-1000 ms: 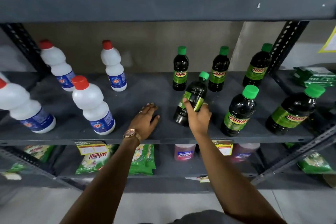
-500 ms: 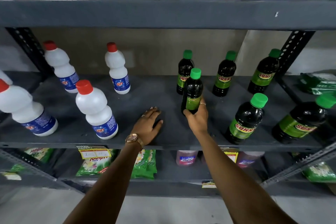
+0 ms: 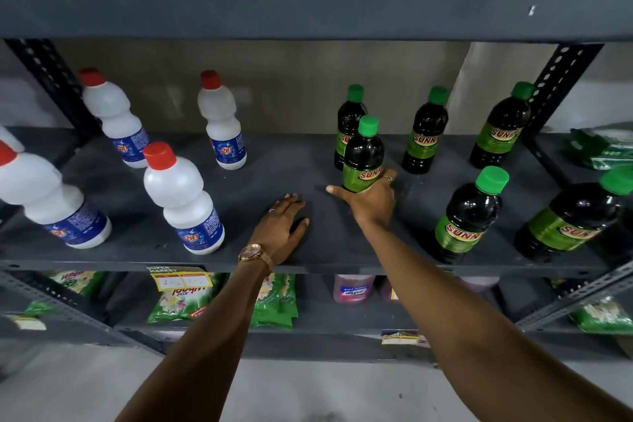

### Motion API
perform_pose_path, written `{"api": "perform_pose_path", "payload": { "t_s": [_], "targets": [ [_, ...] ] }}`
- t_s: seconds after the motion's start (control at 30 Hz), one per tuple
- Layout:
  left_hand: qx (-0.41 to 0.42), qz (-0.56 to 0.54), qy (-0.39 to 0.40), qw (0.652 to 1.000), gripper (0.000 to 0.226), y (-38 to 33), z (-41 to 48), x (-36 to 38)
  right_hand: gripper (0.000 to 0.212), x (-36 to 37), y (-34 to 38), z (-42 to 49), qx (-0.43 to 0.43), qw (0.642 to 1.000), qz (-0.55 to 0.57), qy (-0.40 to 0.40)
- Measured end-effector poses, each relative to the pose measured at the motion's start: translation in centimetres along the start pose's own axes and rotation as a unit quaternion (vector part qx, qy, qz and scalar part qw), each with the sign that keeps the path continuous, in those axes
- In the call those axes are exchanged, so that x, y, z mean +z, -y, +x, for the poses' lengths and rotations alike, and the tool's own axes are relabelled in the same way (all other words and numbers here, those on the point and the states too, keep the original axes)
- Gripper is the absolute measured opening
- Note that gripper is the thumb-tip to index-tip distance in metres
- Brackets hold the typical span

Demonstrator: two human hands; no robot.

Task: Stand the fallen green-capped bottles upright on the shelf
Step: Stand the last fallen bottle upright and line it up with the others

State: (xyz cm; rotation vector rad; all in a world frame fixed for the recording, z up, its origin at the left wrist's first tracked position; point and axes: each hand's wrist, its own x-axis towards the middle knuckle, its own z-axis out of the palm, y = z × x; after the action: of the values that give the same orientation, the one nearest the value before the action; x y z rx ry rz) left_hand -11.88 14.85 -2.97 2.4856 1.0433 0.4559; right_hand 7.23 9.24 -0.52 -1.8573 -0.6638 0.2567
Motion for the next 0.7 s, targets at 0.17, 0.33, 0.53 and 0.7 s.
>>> {"api": "perform_pose_path", "payload": {
  "t_s": [0.17, 0.33, 0.53, 0.7],
  "targets": [
    [0.001, -0.005, -0.01, 1.0, 0.048, -0.1, 0.0, 0.0, 0.071, -0.9, -2.3, -0.4, -0.058, 0.992, 0.074, 0.078],
    [0.003, -0.001, -0.007, 1.0, 0.048, -0.2, -0.1, -0.1, 0.075, -0.8, -2.5, 0.3, -0.065, 0.995, 0.028, 0.065],
    [0.002, 0.007, 0.001, 1.0, 0.049, -0.2, -0.1, -0.1, 0.076, -1.8, -2.8, 1.4, -0.051, 0.988, 0.055, 0.132],
    [0.002, 0.018, 0.002, 1.0, 0.049, -0.4, -0.2, -0.1, 0.066, -2.9, -2.5, 0.9, -0.063, 0.985, 0.029, 0.157]
  ]
}}
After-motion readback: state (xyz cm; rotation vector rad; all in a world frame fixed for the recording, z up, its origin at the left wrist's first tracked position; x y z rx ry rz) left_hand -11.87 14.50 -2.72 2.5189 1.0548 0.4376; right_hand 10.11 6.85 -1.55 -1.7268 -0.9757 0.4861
